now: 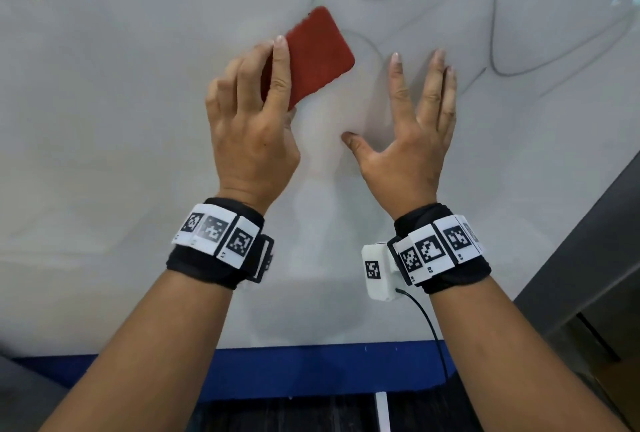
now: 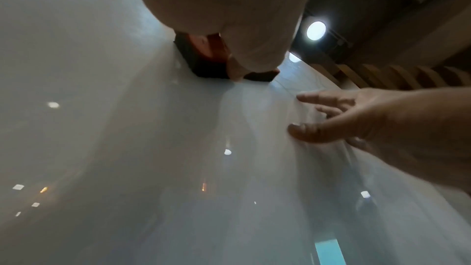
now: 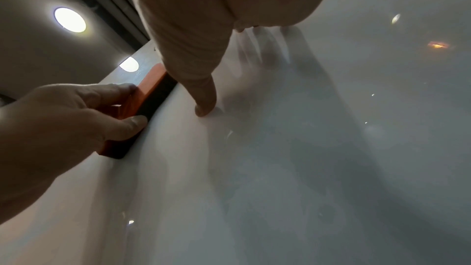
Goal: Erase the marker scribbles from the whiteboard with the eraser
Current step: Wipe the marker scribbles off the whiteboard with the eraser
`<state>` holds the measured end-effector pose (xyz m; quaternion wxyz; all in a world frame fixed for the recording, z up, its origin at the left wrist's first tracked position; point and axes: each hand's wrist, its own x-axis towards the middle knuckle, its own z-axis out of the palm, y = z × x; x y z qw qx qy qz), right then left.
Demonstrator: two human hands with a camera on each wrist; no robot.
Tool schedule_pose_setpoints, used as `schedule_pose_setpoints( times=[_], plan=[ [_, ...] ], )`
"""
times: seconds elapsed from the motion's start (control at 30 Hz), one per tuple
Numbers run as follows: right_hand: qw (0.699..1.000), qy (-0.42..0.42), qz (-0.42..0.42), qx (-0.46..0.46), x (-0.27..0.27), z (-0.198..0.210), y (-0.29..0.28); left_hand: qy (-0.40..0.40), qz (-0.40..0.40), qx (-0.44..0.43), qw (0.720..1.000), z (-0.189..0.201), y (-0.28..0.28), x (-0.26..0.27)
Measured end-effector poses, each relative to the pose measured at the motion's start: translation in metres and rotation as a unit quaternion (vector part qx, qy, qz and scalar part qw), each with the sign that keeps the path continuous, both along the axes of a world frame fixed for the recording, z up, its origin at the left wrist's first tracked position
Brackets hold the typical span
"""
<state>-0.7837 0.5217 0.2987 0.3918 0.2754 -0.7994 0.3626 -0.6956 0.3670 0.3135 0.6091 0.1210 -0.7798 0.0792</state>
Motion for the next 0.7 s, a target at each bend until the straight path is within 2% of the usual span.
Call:
schedule_pose_setpoints(
  times=[0.1, 0.17, 0.3, 0.33, 0.47, 0.53, 0.63, 0.7],
  plan=[
    [1.000, -0.007, 0.001, 0.005, 0.001, 0.001, 0.000, 0.053, 0.015, 0.094, 0.994, 0.008, 0.003, 0.002],
    [1.000, -0.009, -0.007, 0.008, 0.002, 0.000, 0.001, 0.051, 0.002, 0.110, 0.993, 0.009, 0.010, 0.002],
    [1.000, -0.008, -0.021, 0.008, 0.006, 0.002, 0.000, -0.045, -0.041, -0.064, 0.996, 0.003, 0.001, 0.007],
    [1.000, -0.010, -0.027, 0.013, 0.007, 0.003, 0.001, -0.043, -0.035, -0.070, 0.996, 0.006, -0.007, 0.009],
    [0.999, 0.002, -0.032, 0.037, 0.007, 0.021, 0.002, 0.035, 0.002, 0.102, 0.994, 0.023, -0.017, 0.019],
    [0.997, 0.019, -0.035, 0.065, 0.008, 0.034, 0.003, 0.006, -0.026, 0.062, 0.998, 0.019, -0.014, 0.020],
    [0.993, 0.034, -0.046, 0.102, 0.007, 0.043, 0.005, -0.063, -0.060, -0.085, 0.993, 0.006, -0.020, 0.019],
    [0.991, 0.038, -0.051, 0.115, 0.005, 0.042, 0.006, -0.046, -0.049, -0.076, 0.995, 0.011, -0.026, 0.021]
  ],
)
